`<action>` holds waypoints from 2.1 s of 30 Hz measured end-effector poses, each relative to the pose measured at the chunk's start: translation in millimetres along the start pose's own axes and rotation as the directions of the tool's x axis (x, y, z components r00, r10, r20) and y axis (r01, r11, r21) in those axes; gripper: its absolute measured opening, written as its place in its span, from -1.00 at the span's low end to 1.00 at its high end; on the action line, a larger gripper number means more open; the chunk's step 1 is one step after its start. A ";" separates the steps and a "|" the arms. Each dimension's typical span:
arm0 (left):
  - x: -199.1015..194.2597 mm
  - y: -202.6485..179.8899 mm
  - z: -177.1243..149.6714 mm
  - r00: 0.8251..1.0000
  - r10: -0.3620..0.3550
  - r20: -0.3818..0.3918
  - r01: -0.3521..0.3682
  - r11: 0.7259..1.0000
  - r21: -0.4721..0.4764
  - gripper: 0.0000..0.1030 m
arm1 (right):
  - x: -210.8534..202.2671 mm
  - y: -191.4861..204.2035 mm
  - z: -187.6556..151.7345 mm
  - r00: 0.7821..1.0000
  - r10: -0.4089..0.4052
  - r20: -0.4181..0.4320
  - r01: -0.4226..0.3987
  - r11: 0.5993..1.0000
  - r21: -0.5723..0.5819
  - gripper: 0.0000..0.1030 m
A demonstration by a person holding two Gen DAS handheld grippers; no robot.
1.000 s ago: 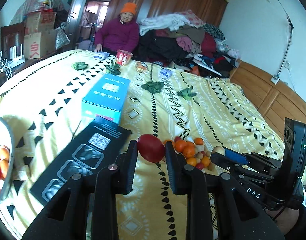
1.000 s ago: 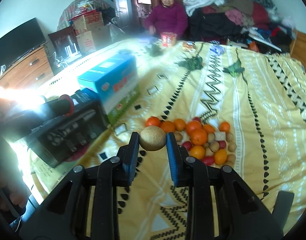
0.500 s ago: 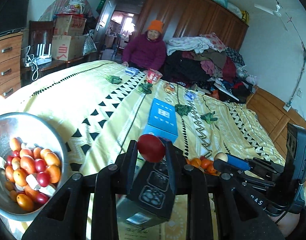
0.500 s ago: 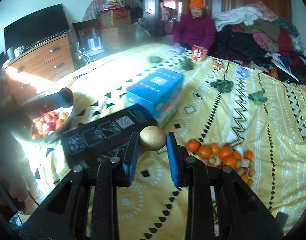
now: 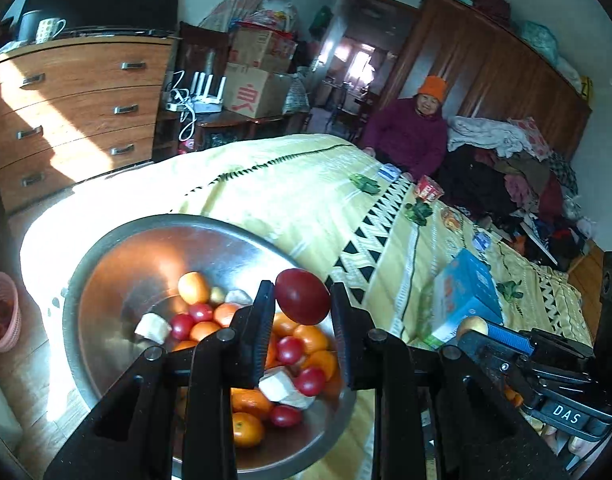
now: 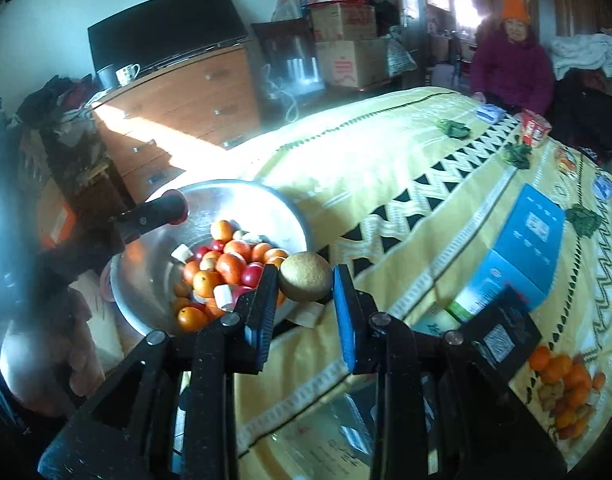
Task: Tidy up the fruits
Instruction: 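Carry the tomato and kiwi over to the steel bowl, then open the left tool to drop the tomato while the right drops the kiwi into the bowl, then move both open tools back over the fruit pile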
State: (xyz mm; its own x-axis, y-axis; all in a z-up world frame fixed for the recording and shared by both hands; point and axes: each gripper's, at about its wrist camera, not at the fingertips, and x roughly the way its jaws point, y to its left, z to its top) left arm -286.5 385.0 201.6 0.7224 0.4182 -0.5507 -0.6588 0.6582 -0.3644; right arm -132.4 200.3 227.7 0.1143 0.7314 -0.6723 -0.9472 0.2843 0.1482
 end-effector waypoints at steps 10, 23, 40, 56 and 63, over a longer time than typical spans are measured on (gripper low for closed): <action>20.0 54.2 -19.8 0.996 0.059 -0.071 -0.063 0.996 -0.067 -0.46 | 67.5 49.9 -0.9 0.983 0.102 -0.154 -0.111 0.993 -0.049 -0.45; 23.6 64.8 -18.6 0.995 0.051 -0.081 -0.058 0.995 -0.084 -0.46 | 84.9 64.2 3.9 0.979 0.101 -0.178 -0.112 0.992 -0.053 -0.45; 27.3 68.2 -19.0 0.993 0.067 -0.095 -0.077 0.992 -0.103 -0.01 | 93.9 63.2 0.4 0.971 0.131 -0.200 -0.138 0.990 -0.021 -0.44; -2.6 52.6 -14.2 0.988 0.150 -0.042 -0.154 0.984 -0.094 0.68 | 31.6 59.1 2.0 0.997 0.042 -0.062 -0.044 0.999 -0.032 0.53; -40.6 3.4 -8.9 0.986 0.147 0.077 -0.147 0.989 0.004 0.89 | -21.3 45.7 -4.9 0.999 -0.034 0.034 0.036 0.999 -0.041 0.61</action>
State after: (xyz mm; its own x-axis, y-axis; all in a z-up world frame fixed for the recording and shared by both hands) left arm -319.9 364.7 216.1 0.6321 0.5571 -0.5386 -0.7572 0.5918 -0.2764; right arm -179.6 194.7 245.3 0.1570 0.7418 -0.6520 -0.9540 0.2846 0.0940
